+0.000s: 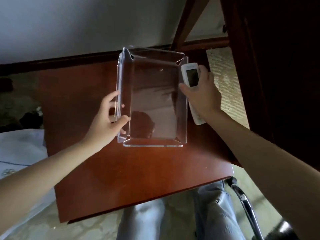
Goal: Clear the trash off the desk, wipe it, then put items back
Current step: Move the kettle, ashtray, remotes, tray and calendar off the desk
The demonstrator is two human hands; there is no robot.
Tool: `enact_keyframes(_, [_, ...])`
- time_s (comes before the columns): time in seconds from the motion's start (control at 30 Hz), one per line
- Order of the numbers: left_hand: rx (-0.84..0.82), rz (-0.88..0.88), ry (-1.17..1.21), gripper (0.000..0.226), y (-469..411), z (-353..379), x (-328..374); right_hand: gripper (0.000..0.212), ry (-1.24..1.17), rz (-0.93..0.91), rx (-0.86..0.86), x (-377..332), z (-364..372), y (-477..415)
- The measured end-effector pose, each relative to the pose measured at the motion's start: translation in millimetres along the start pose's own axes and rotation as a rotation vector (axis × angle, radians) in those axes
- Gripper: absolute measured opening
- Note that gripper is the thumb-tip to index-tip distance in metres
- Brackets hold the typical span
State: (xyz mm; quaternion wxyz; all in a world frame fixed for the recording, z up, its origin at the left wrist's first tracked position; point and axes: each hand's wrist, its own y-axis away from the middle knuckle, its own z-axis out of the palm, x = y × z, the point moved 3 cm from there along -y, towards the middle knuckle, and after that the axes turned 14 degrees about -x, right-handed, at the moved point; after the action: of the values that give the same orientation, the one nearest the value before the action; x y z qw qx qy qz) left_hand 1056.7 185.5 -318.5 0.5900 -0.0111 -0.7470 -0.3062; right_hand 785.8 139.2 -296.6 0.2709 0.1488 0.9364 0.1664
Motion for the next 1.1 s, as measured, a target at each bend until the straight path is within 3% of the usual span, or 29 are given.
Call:
enact_keyframes(0.1, [0.157, -0.077, -0.22, 0.035, -11.1, -7.6, -1.7, 0.076, -0.054, 0.048, -0.012, 13.2, 2.6, -5.5])
enact_keyframes(0.2, [0.169, -0.108, -0.321, 0.032, -16.4, -10.2, 4.4, 0.079, -0.166, 0.08, -0.041, 23.2, 5.5, -2.1])
enact_keyframes(0.4, [0.107, -0.174, -0.289, 0.047, -5.4, -6.8, 5.3, 0.059, -0.158, -0.004, -0.111, 28.7, 10.1, 3.9])
enact_keyframes(0.57, [0.132, -0.001, -0.421, 0.078, -19.0, -10.1, 24.6, 0.06, -0.106, -0.12, -0.198, 31.4, 13.5, 3.9])
enact_keyframes(0.77, [0.126, -0.073, -0.451, 0.075, -19.2, -7.7, 19.3, 0.064, -0.124, -0.105, -0.2, 25.8, 10.7, 9.4])
enact_keyframes(0.9, [0.114, -0.182, -0.685, 0.061, -10.9, -8.5, 36.2, 0.055, -0.017, -0.071, -0.195, 10.0, -11.9, 27.2])
enact_keyframes(1.1, [-0.011, 0.024, -0.961, 0.035, -1.8, 13.6, 138.2, 0.039, 0.279, -0.258, -0.136, -28.8, -83.5, 77.6])
